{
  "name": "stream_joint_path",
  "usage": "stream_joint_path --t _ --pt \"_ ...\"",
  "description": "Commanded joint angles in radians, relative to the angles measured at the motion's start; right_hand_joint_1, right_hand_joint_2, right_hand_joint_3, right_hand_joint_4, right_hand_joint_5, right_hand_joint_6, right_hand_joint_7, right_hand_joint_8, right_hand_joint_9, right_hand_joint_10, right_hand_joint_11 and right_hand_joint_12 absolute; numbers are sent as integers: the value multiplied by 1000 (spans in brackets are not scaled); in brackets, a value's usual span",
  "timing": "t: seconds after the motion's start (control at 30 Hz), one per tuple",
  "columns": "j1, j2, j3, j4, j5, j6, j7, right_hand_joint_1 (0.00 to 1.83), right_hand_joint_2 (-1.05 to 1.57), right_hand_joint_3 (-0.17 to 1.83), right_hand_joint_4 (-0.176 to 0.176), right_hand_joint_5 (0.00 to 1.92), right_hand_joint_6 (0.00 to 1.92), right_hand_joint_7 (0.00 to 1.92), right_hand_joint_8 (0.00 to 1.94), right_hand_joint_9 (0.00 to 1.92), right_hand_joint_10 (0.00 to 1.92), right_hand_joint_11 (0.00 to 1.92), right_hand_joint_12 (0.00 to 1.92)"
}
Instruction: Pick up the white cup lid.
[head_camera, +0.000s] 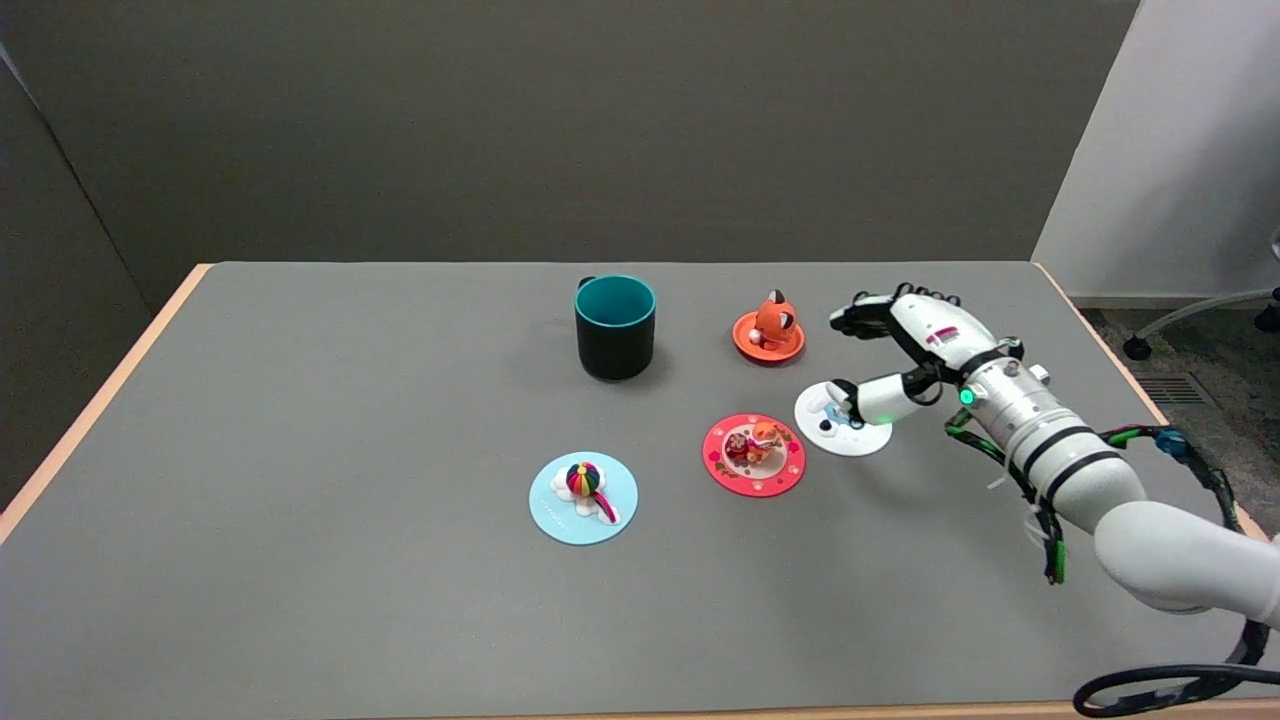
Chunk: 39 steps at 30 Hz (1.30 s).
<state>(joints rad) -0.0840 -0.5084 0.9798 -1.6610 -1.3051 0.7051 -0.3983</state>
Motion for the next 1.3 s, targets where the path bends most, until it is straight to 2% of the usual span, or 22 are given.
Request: stream_joint_path --t 0.03,0.3,0.67,0.97,1.3 --pt "-281 5 227 -36 38 -65 -57 809 455 947 -89 582 195 658 185 658 213 510 471" --pt "-304 -6 282 -39 34 -151 -91 810 462 943 -96 613 201 667 186 654 212 506 468" --pt "-215 18 276 -19 29 -240 -173 821 465 936 -106 642 206 667 187 641 212 493 476" --pt "-122 39 268 16 -102 -365 -182 845 484 941 -115 671 212 666 187 636 211 475 521" --pt "-115 38 257 68 -99 -383 -183 844 493 943 -115 659 210 653 187 624 210 448 560"
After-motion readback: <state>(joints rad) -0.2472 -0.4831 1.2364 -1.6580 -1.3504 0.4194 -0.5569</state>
